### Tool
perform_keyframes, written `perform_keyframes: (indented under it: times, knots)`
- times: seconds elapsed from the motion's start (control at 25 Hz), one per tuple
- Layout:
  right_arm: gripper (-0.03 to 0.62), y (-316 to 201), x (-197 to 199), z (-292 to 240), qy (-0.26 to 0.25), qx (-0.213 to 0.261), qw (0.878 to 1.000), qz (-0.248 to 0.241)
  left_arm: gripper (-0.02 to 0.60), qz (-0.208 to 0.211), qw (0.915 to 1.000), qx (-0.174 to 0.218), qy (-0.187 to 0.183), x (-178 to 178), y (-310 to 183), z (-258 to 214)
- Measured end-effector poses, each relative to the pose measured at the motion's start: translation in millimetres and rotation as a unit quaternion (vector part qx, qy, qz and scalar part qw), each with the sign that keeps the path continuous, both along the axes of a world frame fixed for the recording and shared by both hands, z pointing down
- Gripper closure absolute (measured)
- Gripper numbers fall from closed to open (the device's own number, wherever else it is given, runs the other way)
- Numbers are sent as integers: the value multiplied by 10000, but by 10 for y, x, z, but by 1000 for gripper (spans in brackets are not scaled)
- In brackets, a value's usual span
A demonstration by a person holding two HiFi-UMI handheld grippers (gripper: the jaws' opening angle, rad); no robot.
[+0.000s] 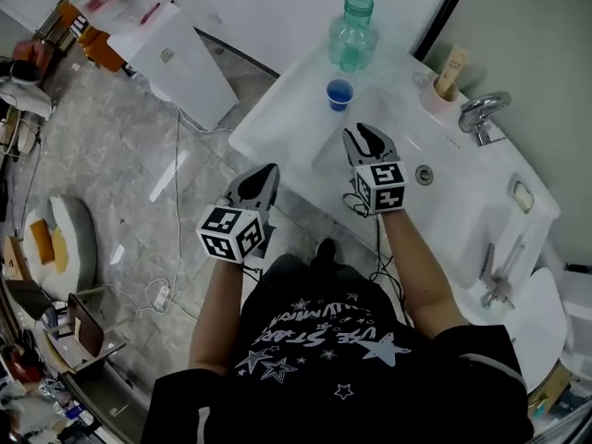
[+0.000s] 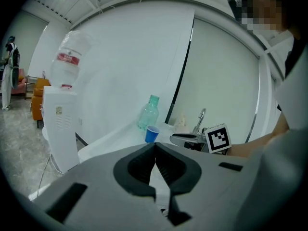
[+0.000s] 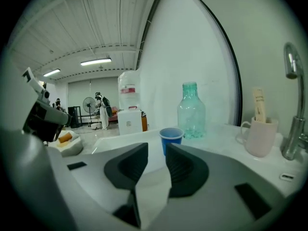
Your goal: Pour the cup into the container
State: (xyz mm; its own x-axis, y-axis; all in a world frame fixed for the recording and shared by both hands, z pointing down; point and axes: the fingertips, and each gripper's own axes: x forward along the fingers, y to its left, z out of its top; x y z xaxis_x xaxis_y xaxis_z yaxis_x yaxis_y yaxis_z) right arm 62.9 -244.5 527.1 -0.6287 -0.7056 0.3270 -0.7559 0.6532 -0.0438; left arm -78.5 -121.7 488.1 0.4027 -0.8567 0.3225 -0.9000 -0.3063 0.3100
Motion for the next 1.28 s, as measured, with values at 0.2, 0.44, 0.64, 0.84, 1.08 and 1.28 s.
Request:
perform_keyframes:
  times: [0.2,0.44,0.64,0.84,1.08,1.28]
  knots:
    - [588,143,-15,-193,18,152,9999,68,571,-170,9997,152,39,-159,155,-113]
    - [588,431,-60,-294,120,189,9997,57,571,-226,9995,169,141,-269,514,-114]
    - [588,739,-119,-333,320,219,9992,-38,570,-367,9989,200,189,-416,850,-150]
    - [588,931,-187,-391,274,238,9993,-49,571,-496,9981,318,171,-493,1128,-208]
    - [588,1258,-299,-614,298,457,9983,-188,571,-530,9972,501,148,-531,1459,-334]
    - [588,1606,-267,-714,222,553,9979,-270,570,-500,9968,606,115,-466,1773,-385]
